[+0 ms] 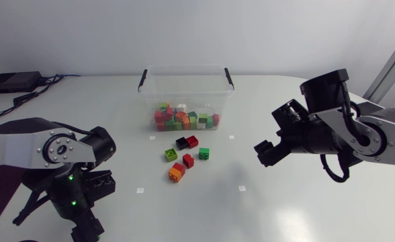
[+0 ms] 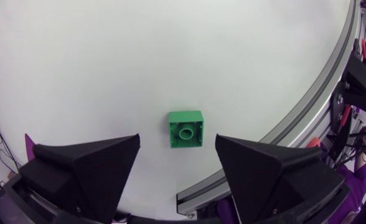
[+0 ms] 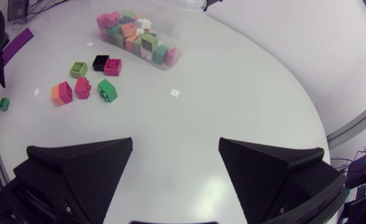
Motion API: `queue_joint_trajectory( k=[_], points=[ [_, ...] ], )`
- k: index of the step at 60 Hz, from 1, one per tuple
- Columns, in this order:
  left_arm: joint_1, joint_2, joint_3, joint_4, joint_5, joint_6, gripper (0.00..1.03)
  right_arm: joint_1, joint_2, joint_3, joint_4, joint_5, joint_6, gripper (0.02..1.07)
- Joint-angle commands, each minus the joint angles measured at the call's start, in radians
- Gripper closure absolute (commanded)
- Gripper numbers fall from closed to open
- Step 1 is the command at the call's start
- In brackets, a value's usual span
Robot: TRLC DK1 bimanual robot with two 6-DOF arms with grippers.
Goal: Place the duplo bricks in the container
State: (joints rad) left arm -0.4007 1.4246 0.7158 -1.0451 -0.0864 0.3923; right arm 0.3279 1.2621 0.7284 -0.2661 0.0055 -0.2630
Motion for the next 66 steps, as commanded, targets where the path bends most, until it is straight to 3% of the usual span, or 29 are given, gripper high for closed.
queue_joint_trajectory(
  k=[1,11,19,22,28,35,38,43,57,66],
  points=[
    [0.002,0.054,-0.033,0.016,0.004,-0.017,0.21,0.010,0.019,0.025,-0.012,0.013,-0.008,0.07],
    [-0.007,0.111,-0.042,0.053,0.016,-0.020,0.29,0.013,0.019,0.031,-0.010,0.024,-0.008,0.07],
    [-0.003,0.163,-0.050,0.085,0.017,-0.023,0.52,0.019,0.031,0.034,-0.007,0.027,-0.008,0.07],
    [0.000,0.169,-0.050,0.094,0.017,-0.023,0.66,0.023,0.037,0.034,-0.004,0.027,-0.008,0.07],
    [0.007,0.177,-0.052,0.099,0.019,-0.023,0.70,0.042,0.062,0.034,0.004,0.027,-0.022,0.07],
    [0.036,0.171,-0.035,0.096,0.017,-0.017,0.83,0.062,0.117,0.048,-0.005,-0.015,-0.074,0.07],
    [0.040,0.158,-0.032,0.097,0.017,-0.012,0.84,0.060,0.134,0.057,0.001,-0.096,-0.142,0.07],
    [0.040,0.132,-0.032,0.100,0.017,0.002,0.85,0.074,0.177,0.078,-0.009,-0.079,-0.254,0.07],
    [0.042,0.037,0.028,0.096,0.025,0.042,0.86,0.077,0.398,0.246,-0.208,-0.257,-0.371,0.07],
    [0.046,-0.016,0.094,0.125,0.085,0.069,0.86,0.099,0.477,0.279,-0.165,-0.282,-0.413,0.07]
  ],
)
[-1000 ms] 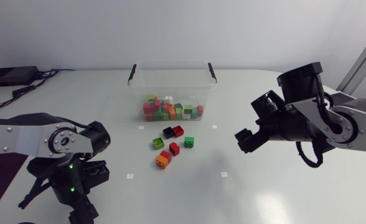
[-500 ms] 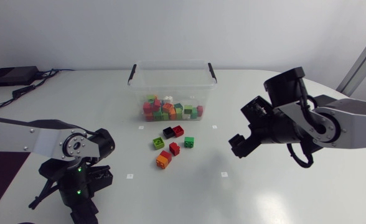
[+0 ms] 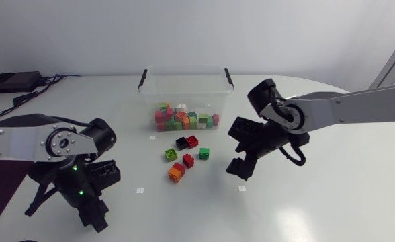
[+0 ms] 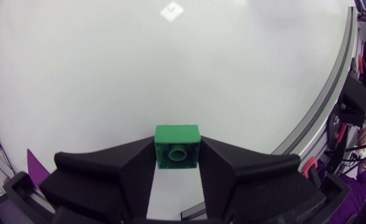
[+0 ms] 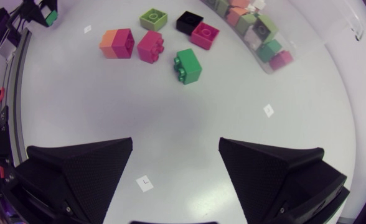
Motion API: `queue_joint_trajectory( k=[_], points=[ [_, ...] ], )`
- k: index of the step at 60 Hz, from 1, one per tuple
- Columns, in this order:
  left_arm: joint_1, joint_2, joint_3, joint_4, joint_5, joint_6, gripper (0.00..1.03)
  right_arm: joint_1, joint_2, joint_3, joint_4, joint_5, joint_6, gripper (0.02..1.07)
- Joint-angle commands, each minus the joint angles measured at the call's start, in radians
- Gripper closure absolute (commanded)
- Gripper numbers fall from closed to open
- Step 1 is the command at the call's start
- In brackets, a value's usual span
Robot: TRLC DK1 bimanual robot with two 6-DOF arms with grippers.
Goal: Place the duplo bricks in the container
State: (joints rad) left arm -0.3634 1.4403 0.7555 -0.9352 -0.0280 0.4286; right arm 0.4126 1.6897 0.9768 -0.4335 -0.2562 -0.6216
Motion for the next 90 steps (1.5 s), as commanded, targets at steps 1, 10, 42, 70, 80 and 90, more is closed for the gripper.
queue_joint_trajectory(
  k=[1,10,42,70,80,90],
  points=[
    [0.012,-0.032,0.064,0.013,0.033,0.039,0.86,0.012,0.062,0.040,0.002,-0.029,-0.058,0.07],
    [0.018,-0.061,0.130,0.032,0.137,0.082,0.86,0.014,0.116,0.088,0.024,-0.107,-0.087,0.07],
    [0.047,-0.006,0.389,0.239,0.307,0.036,0.85,0.037,0.331,0.275,0.098,-0.101,-0.121,0.17],
    [0.121,0.117,0.530,0.438,0.447,-0.048,0.84,0.066,0.410,0.296,0.153,-0.107,-0.141,0.80],
    [0.132,0.152,0.559,0.516,0.448,-0.099,0.82,0.063,0.406,0.283,0.147,-0.112,-0.144,0.88],
    [0.133,0.184,0.602,0.569,0.448,-0.143,0.82,0.051,0.335,0.255,0.128,-0.124,-0.138,0.97]
  ],
)
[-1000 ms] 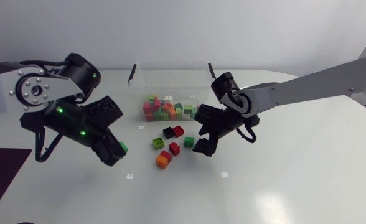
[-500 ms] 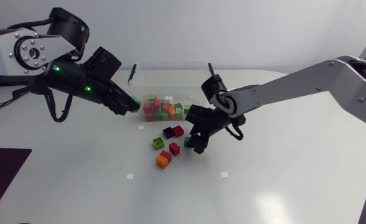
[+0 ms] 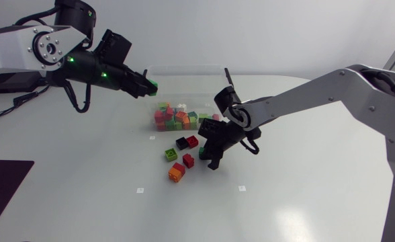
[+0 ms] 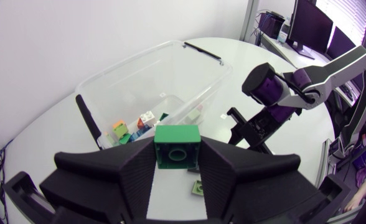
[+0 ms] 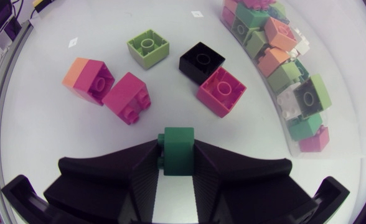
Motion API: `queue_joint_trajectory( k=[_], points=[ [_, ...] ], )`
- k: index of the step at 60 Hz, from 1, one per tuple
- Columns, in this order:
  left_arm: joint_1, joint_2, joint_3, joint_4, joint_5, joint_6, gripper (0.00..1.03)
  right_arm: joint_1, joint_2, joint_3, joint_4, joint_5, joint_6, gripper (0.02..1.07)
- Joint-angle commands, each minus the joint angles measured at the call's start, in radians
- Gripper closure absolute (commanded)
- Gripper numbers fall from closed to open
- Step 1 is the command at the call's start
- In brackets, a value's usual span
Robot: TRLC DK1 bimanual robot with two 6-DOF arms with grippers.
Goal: Place the duplo bricks in the container
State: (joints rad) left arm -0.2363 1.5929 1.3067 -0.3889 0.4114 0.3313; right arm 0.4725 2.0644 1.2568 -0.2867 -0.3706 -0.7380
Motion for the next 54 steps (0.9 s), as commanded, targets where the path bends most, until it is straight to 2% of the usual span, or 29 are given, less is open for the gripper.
queue_joint_trajectory(
  k=[1,29,36,43,47,51,54],
  points=[
    [0.006,0.036,0.057,0.024,0.009,-0.049,0.82,-0.011,-0.047,-0.030,-0.022,-0.010,-0.021,0.97],
    [0.006,0.271,0.282,0.082,0.007,-0.124,0.77,-0.055,-0.296,-0.054,-0.141,-0.010,0.022,0.97],
    [0.014,0.340,0.356,0.081,-0.008,-0.133,0.55,-0.055,-0.346,-0.037,-0.160,-0.010,0.048,0.97],
    [0.026,0.369,0.390,0.085,-0.031,-0.133,0.23,-0.055,-0.377,-0.007,-0.189,-0.010,0.068,0.97],
    [0.031,0.366,0.388,0.093,-0.045,-0.133,0.18,-0.057,-0.385,0.015,-0.200,-0.007,0.081,0.97],
    [0.035,0.352,0.381,0.094,-0.048,-0.126,0.09,-0.058,-0.389,0.046,-0.212,-0.007,0.095,0.97],
    [0.037,0.331,0.365,0.094,-0.048,-0.124,0.08,-0.060,-0.391,0.067,-0.216,-0.007,0.111,0.97]
  ],
)
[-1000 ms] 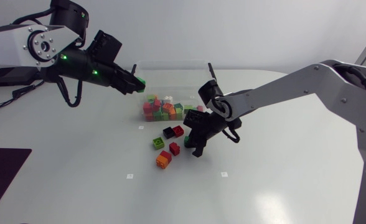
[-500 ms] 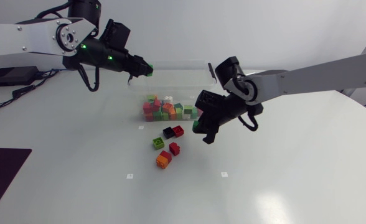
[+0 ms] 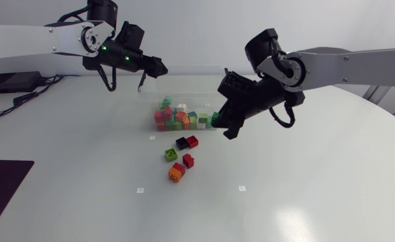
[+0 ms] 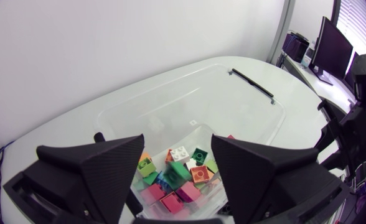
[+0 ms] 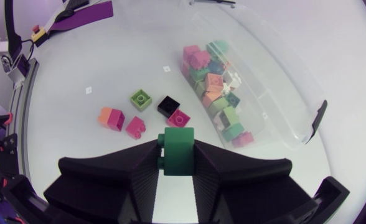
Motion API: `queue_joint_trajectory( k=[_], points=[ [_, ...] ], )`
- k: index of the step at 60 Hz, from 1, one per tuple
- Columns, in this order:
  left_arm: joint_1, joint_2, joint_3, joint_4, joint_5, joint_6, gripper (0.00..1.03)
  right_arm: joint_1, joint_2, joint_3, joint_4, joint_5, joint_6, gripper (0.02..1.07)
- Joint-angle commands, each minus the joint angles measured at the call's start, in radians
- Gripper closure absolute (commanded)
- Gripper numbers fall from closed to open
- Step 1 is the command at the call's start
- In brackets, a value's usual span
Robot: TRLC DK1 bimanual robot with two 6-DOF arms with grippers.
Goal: Place the duplo bricks in the container
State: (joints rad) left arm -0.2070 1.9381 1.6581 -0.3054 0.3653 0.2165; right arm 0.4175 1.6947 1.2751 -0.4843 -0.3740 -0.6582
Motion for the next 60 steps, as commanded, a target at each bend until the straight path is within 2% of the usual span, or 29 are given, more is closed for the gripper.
queue_joint_trajectory(
  k=[1,9,18,31,33,40,52,60],
  points=[
    [0.012,-0.030,0.003,0.011,-0.002,-0.008,0.08,-0.009,-0.021,0.063,-0.022,-0.003,0.039,0.97],
    [0.006,-0.146,-0.087,-0.003,-0.005,0.041,0.06,-0.020,-0.018,0.127,-0.025,-0.003,0.081,0.97],
    [-0.014,-0.268,-0.187,-0.112,-0.005,0.173,0.06,-0.032,-0.003,0.176,-0.013,-0.003,0.126,0.97],
    [-0.051,-0.321,-0.319,-0.235,-0.005,0.327,0.06,-0.042,0.057,0.271,0.004,-0.003,0.183,0.97],
    [-0.068,-0.321,-0.337,-0.279,-0.005,0.368,0.06,-0.046,0.068,0.290,0.004,-0.003,0.192,0.97],
    [-0.121,-0.314,-0.414,-0.313,-0.020,0.422,0.06,-0.056,0.117,0.346,0.016,0.000,0.215,0.97],
    [-0.209,-0.238,-0.462,-0.363,-0.131,0.406,0.06,-0.066,0.215,0.417,0.070,0.003,0.259,0.97],
    [-0.267,-0.186,-0.459,-0.431,-0.180,0.331,0.06,-0.062,0.275,0.468,0.089,0.010,0.281,0.97]
  ],
)
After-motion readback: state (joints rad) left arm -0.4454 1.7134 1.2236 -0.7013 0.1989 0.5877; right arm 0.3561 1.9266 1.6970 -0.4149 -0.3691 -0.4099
